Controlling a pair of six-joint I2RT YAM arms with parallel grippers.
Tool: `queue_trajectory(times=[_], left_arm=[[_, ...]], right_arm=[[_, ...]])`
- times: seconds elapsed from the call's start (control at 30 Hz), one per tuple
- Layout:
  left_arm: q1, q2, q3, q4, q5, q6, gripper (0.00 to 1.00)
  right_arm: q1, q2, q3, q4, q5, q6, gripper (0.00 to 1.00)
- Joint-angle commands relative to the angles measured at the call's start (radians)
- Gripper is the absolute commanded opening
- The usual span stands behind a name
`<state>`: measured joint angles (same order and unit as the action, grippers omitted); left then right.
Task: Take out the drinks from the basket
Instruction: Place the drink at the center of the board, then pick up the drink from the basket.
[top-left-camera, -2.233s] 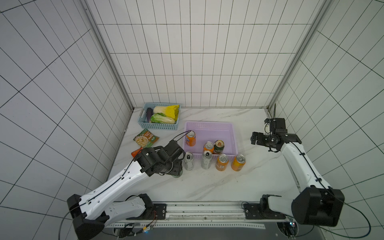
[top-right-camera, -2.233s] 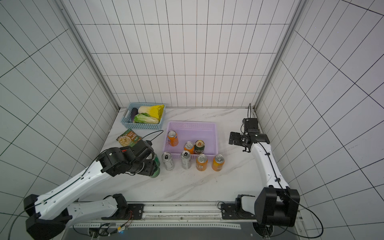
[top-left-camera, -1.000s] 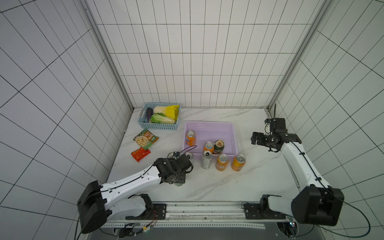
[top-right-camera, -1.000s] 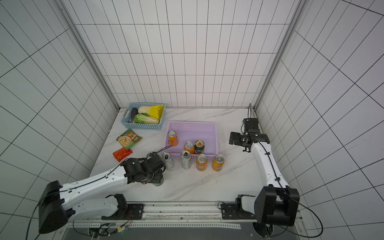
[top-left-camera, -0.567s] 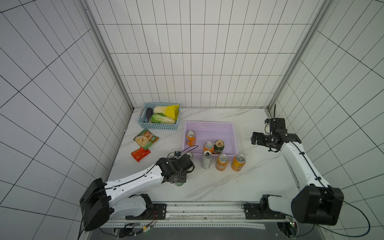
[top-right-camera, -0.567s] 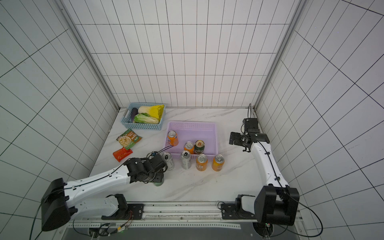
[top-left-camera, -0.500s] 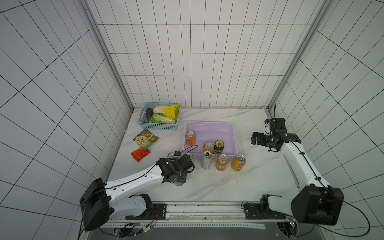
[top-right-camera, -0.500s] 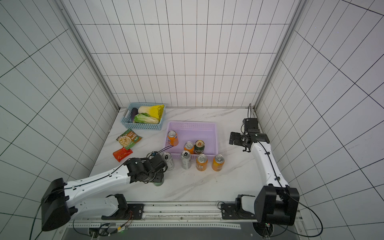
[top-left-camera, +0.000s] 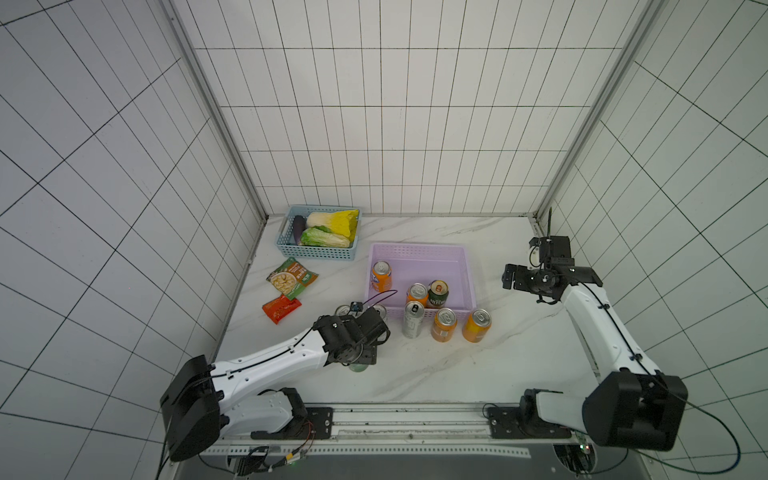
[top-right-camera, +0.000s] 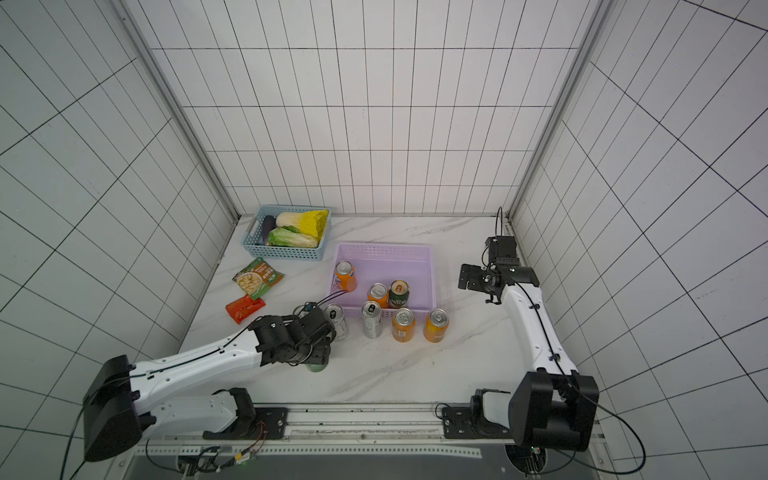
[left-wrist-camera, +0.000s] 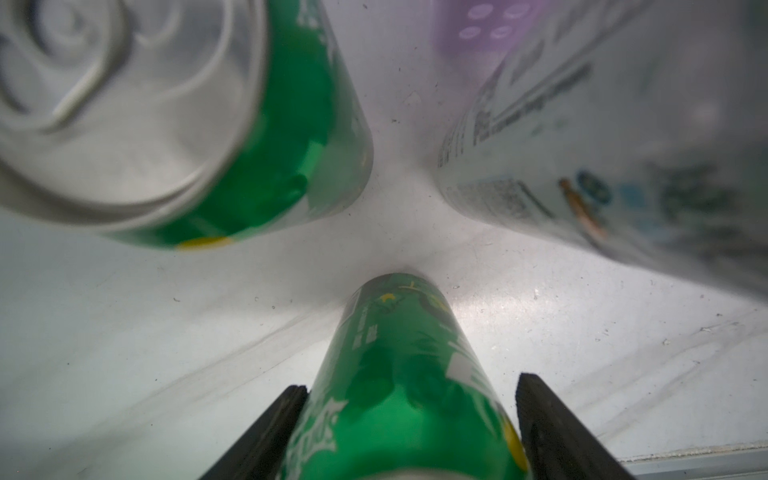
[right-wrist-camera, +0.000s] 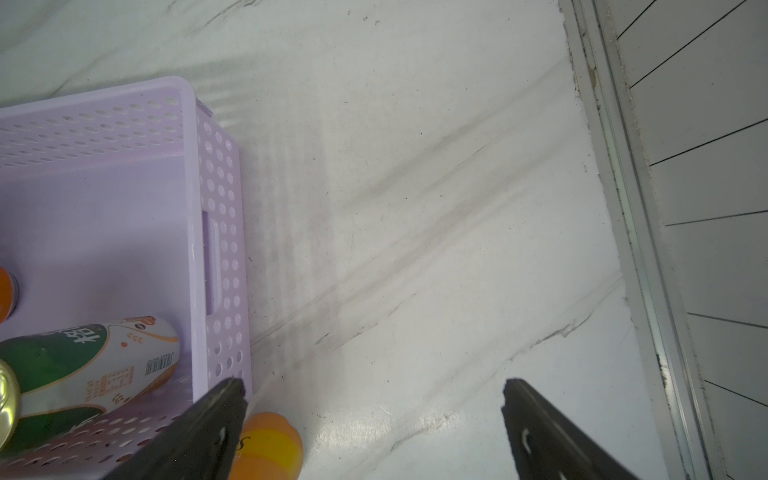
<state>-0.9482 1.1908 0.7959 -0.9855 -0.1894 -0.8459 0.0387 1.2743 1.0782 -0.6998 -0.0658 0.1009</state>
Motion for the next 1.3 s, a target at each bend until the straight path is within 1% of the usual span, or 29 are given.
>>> queue_trajectory(times=[0.0, 0.23, 0.5, 0.63, 0.73, 0.83, 1.07, 1.17, 1.27], left_arm=[[-0.004, -0.008, 0.01, 0.028, -0.002, 0.007, 0.8], [-0.004, -0.059, 0.071, -0.036, -0.007, 0.047, 0.86], [-0.004, -0.129, 0.192, -0.122, -0.064, 0.13, 0.97], [0.011, -0.149, 0.264, -0.143, -0.102, 0.202, 0.97], [0.1, -0.144, 0.32, -0.151, -0.055, 0.281, 0.97], [0.21, -0.133, 0.362, -0.138, 0.011, 0.371, 0.97], [0.47, -0.057, 0.492, -0.142, 0.124, 0.599, 0.97], [0.57, -0.028, 0.519, -0.129, 0.182, 0.668, 0.97], [0.652, -0.006, 0.515, -0.099, 0.202, 0.702, 0.98]], right_arm=[[-0.009, -0.009, -0.026, 0.002, -0.002, 0.005, 1.0], [-0.008, -0.007, -0.025, 0.003, -0.013, 0.001, 1.0], [-0.008, -0.008, -0.027, 0.006, -0.022, -0.003, 0.99], [-0.008, -0.006, -0.027, 0.007, -0.024, -0.006, 1.0], [-0.009, -0.007, -0.027, 0.008, -0.029, -0.007, 0.99], [-0.009, -0.007, -0.028, 0.009, -0.035, -0.008, 1.0], [-0.009, 0.008, -0.026, 0.008, -0.045, -0.008, 1.0], [-0.009, 0.007, -0.027, 0.008, -0.04, -0.011, 1.0], [-0.009, 0.01, -0.029, 0.008, -0.037, -0.011, 0.99]])
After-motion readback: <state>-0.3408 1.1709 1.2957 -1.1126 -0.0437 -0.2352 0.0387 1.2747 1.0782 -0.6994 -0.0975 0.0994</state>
